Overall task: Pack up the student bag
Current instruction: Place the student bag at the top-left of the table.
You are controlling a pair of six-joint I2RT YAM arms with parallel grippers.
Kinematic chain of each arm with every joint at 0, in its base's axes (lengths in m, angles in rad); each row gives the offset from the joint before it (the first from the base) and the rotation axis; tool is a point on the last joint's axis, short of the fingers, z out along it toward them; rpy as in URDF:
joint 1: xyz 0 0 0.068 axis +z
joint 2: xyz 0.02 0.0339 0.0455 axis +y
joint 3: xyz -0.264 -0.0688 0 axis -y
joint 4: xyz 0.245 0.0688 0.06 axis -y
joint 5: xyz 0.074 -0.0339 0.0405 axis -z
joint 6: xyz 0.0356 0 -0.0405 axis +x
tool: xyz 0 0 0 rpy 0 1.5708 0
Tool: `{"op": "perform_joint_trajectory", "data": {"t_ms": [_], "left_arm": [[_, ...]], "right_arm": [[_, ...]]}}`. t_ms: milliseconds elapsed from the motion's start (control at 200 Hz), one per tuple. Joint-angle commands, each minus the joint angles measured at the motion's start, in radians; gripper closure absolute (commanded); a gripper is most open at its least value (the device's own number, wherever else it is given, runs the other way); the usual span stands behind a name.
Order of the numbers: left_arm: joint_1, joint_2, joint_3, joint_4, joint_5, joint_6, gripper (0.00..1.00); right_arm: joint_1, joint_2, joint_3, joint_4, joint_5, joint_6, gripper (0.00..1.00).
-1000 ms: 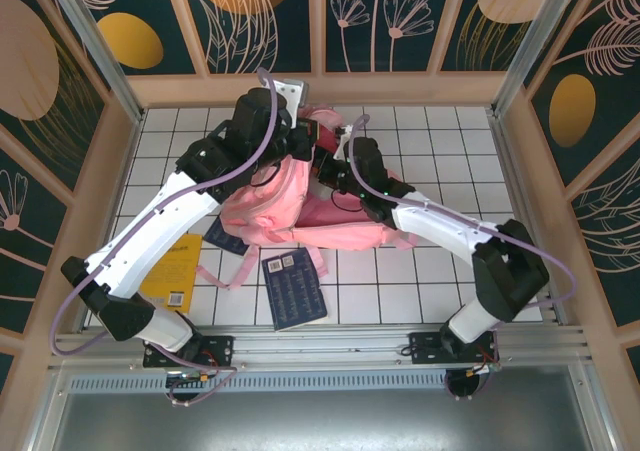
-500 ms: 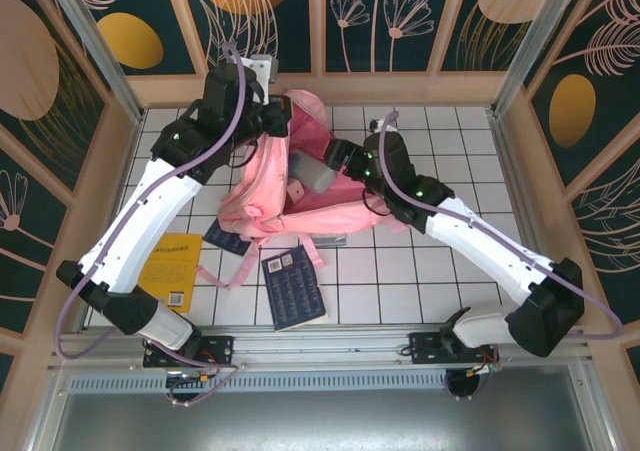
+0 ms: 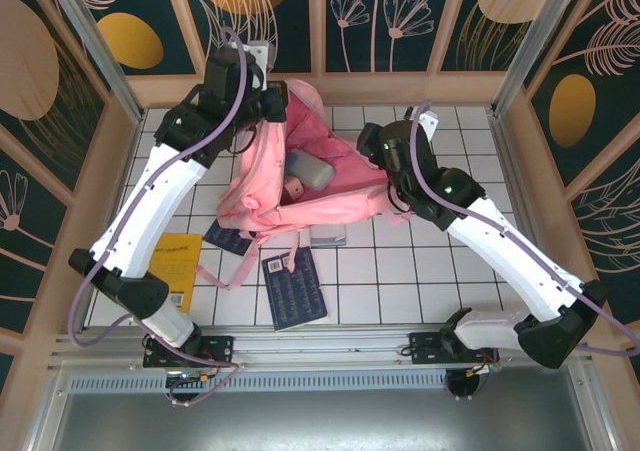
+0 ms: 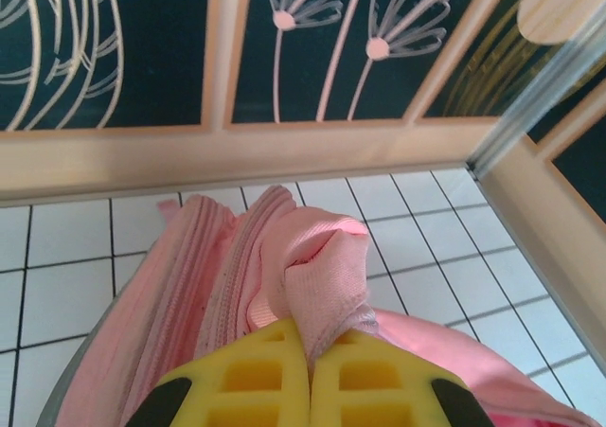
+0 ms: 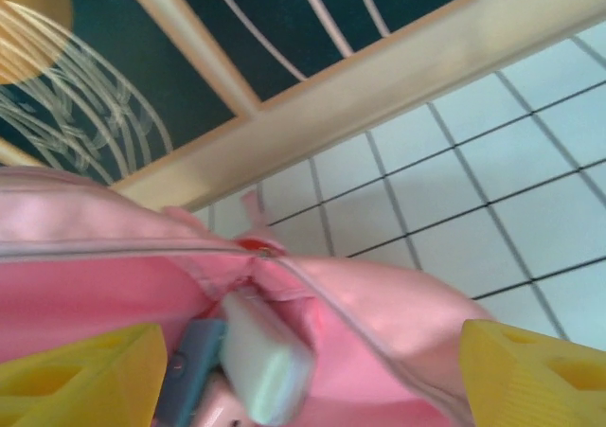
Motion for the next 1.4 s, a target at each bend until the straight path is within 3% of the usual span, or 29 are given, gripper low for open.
{"op": "perform_joint_trajectory", "data": {"t_ms": [0, 265, 480, 591, 706, 796, 956, 1151, 1266, 1391], "left_arm": [[0.075, 0.024, 0.150, 0.187, -0.046, -0.013, 1.00], [0.301, 0.170, 0.325, 0.239, -0.006, -0.087, 1.00], [0.422, 0.195, 0.331, 0.323, 0.018, -0.119, 1.00], [0.426, 0.218, 0.339, 0.341, 0.024, -0.084, 1.00], [0.426, 0.257, 0.296, 0.369, 0.134, -0.097, 1.00], [0.408, 0.302, 0.272, 0.352, 0.197, -0.099, 1.00], [0.326, 0.360, 0.178, 0.294, 0.236, -0.055, 1.00], [0.275, 0.353, -0.090, 0.408, 0.301, -0.088, 1.00], [0.270, 0.411, -0.093, 0.394, 0.337, -0.100, 1.00], [0.262, 0.429, -0.093, 0.386, 0.372, -0.116, 1.00]], "right_arm": [[-0.028, -0.026, -0.040, -0.080, 0.060, 0.063, 0.23], [-0.039, -0.061, -0.115, -0.002, -0.004, 0.054, 0.27], [-0.034, -0.056, -0.221, 0.126, -0.258, -0.062, 0.30], [-0.036, -0.028, -0.285, 0.189, -0.429, -0.126, 0.31], [-0.033, 0.068, -0.292, 0.207, -0.630, -0.188, 0.29], [-0.008, 0.171, -0.267, 0.174, -0.713, -0.234, 0.28], [0.032, 0.297, -0.262, 0.140, -0.743, -0.286, 0.27], [0.059, 0.366, -0.299, 0.173, -0.856, -0.314, 0.26], [0.092, 0.423, -0.310, 0.191, -0.908, -0.327, 0.27], [0.137, 0.495, -0.305, 0.196, -0.879, -0.334, 0.31]]}}
